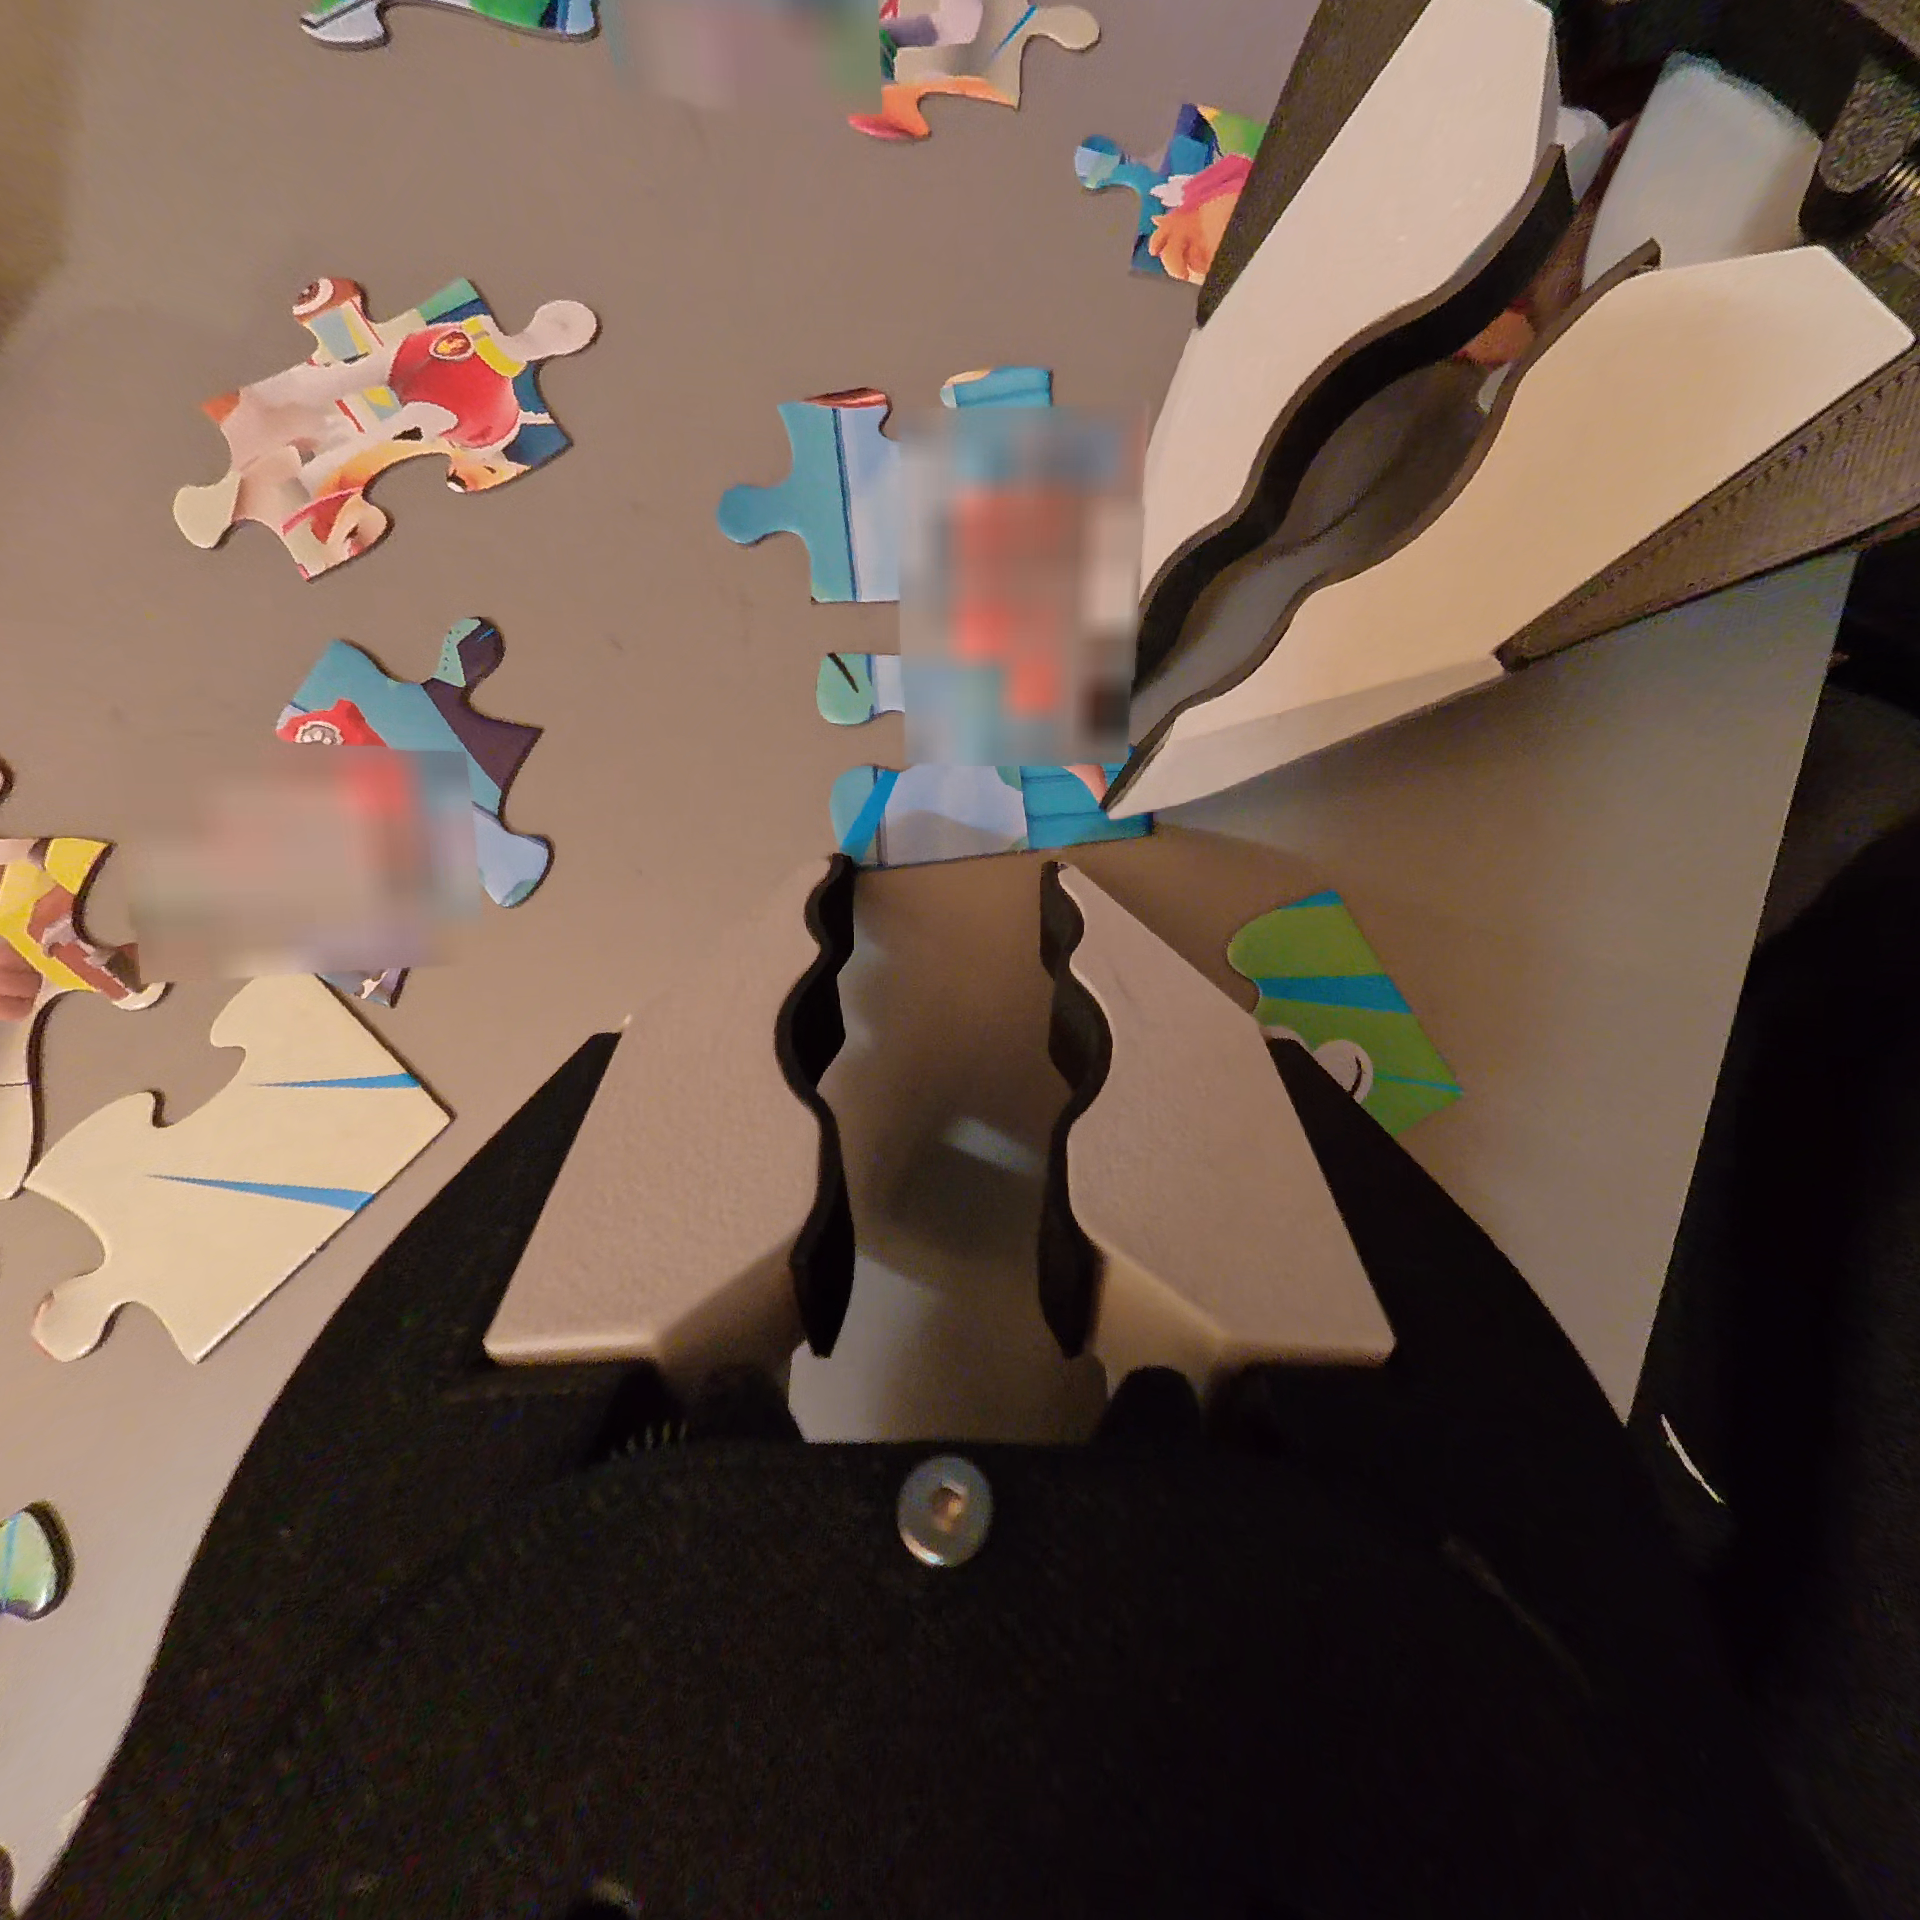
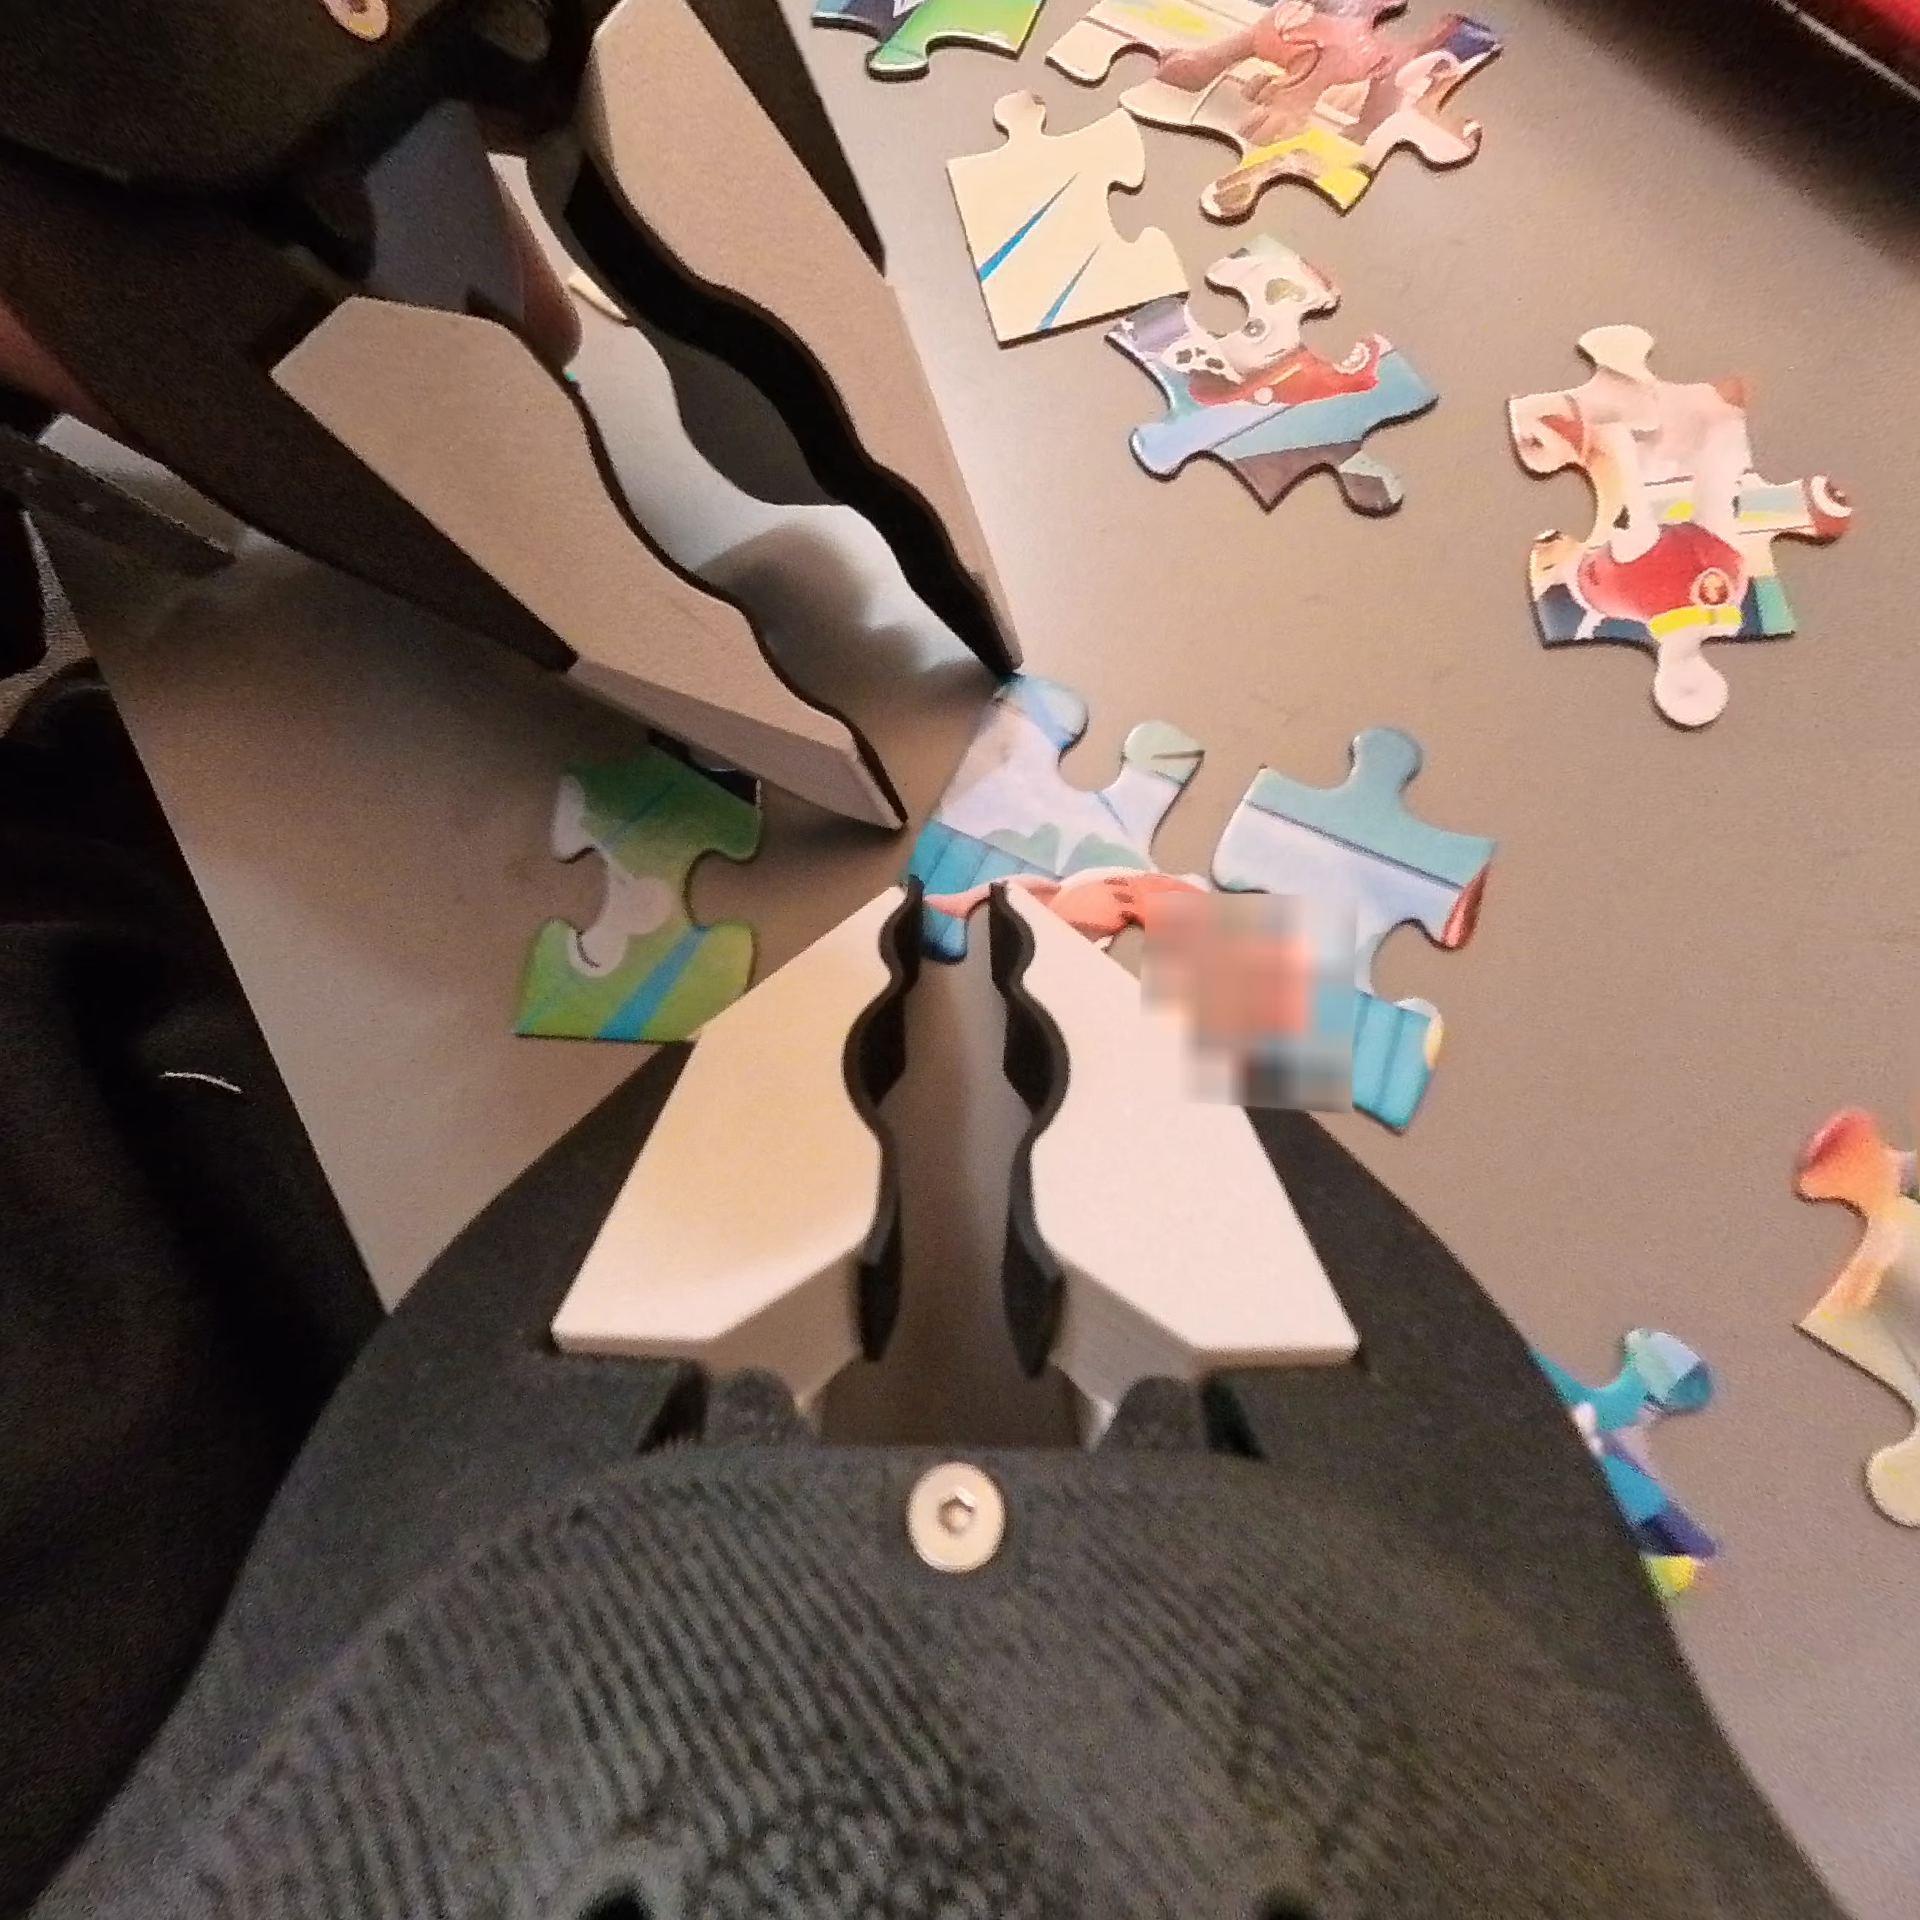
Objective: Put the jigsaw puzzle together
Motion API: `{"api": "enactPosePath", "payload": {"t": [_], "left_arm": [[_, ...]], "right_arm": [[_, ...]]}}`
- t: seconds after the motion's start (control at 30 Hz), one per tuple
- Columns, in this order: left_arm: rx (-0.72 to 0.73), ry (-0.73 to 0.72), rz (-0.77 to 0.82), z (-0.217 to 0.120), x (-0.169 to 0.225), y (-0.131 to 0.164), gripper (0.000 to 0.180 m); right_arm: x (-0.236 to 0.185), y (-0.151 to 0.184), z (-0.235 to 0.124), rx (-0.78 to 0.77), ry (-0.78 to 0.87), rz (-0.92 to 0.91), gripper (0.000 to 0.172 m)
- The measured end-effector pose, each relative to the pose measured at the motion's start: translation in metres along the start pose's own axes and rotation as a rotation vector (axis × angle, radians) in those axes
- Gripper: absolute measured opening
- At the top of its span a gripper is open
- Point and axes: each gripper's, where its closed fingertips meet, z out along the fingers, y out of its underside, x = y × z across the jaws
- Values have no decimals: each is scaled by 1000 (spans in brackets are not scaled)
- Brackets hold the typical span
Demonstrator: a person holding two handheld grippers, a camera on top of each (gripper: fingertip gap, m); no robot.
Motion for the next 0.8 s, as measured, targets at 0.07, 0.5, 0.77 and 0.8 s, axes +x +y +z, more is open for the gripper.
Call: {"api": "enactPosePath", "payload": {"t": [0.07, 0.5, 0.77, 0.8], "left_arm": [[3, -2, -3, 0, 0, 0, 36], [130, -85, -217, 6, 5, -29, 67], [73, -177, -202, 20, -1, -23, 56], [70, -189, -200, 20, -2, -22, 48]], "right_arm": [[3, 0, 0, -2, 2, 5, 11], [76, -3, -29, -18, 241, 110, 28], [79, 2, -13, -50, 209, 135, 26], [77, 1, -12, -46, 193, 136, 21]]}}
